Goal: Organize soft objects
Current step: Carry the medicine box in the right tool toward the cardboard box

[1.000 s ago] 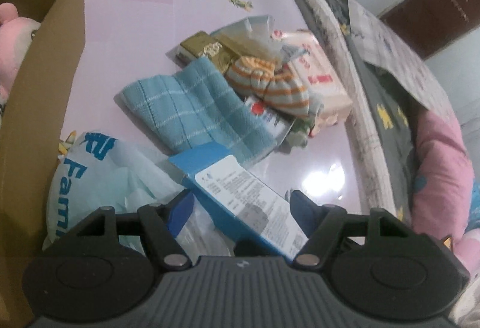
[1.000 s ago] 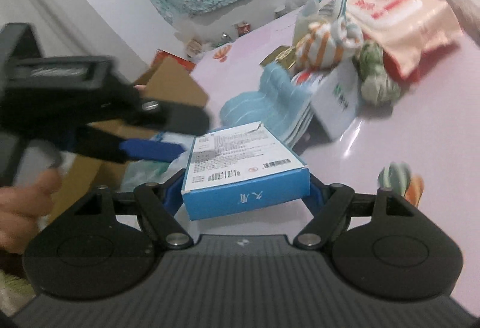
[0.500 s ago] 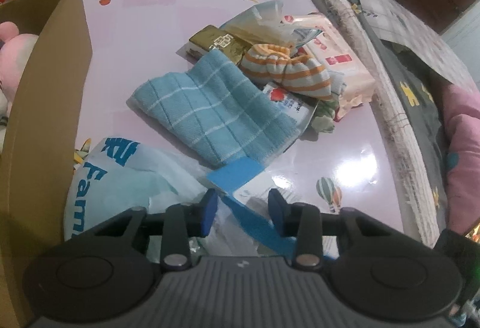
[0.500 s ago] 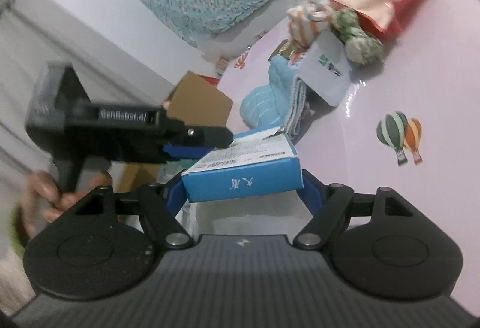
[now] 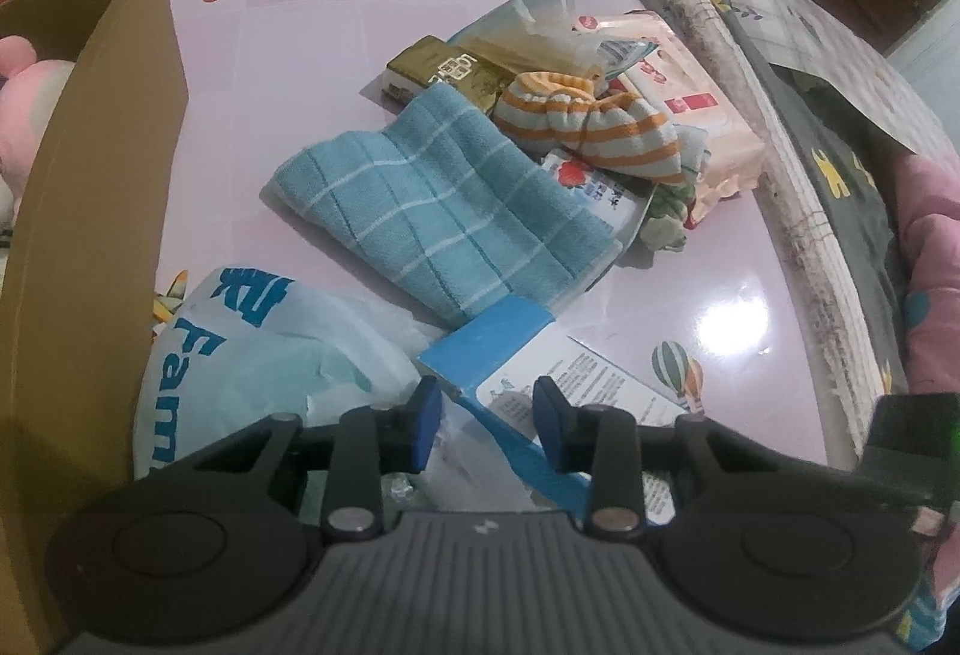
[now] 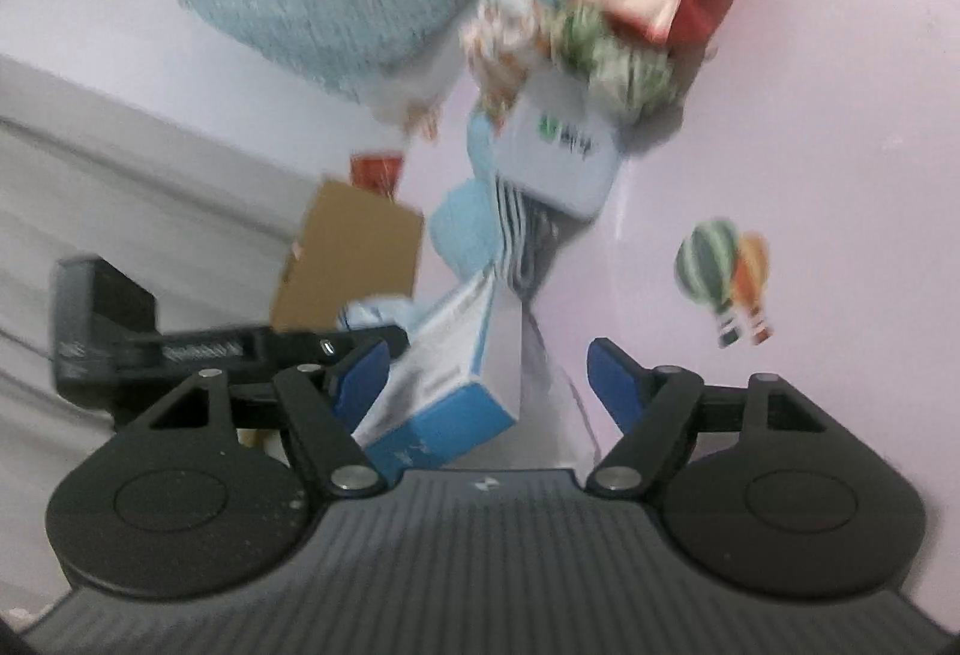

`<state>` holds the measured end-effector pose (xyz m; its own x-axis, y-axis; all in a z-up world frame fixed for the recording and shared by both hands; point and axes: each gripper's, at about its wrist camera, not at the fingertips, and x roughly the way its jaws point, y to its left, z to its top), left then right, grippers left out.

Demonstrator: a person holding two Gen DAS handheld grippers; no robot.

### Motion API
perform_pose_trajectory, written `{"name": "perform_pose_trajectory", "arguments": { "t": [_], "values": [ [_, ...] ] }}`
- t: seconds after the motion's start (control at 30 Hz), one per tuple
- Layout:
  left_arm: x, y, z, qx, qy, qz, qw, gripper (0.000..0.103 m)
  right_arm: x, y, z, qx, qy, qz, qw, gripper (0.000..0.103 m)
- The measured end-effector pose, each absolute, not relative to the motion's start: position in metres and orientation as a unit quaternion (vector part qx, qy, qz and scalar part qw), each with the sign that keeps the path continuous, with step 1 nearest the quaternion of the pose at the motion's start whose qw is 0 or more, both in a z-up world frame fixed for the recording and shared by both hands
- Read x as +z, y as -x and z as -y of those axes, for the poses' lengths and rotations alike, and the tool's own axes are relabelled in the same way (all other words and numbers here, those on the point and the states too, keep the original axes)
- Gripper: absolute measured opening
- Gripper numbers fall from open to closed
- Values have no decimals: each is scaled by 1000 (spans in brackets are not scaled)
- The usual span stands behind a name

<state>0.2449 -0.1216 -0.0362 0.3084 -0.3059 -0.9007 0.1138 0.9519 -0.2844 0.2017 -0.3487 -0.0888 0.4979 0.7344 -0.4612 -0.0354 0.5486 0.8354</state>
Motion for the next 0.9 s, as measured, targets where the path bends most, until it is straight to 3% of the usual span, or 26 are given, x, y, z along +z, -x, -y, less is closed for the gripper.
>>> {"name": "perform_pose_trajectory", "arguments": {
  "t": [0.23,0.37,0.57,0.9],
  "values": [
    [-21,-239,112,-145,115,-564,805,37,-84,-198,339,266,-416,-418,763,39],
    [-7,-230,109,-167,132,-556,804,43,-83,-191,346,270,-439,-406,754,31],
    [3,-212,110,-218,150,-559,786,51,-92,-175,353,252,-489,-392,738,27],
    [-14,-202,128,-223,163,-589,759,51,-118,-162,354,237,-563,-373,698,26]
  ]
}}
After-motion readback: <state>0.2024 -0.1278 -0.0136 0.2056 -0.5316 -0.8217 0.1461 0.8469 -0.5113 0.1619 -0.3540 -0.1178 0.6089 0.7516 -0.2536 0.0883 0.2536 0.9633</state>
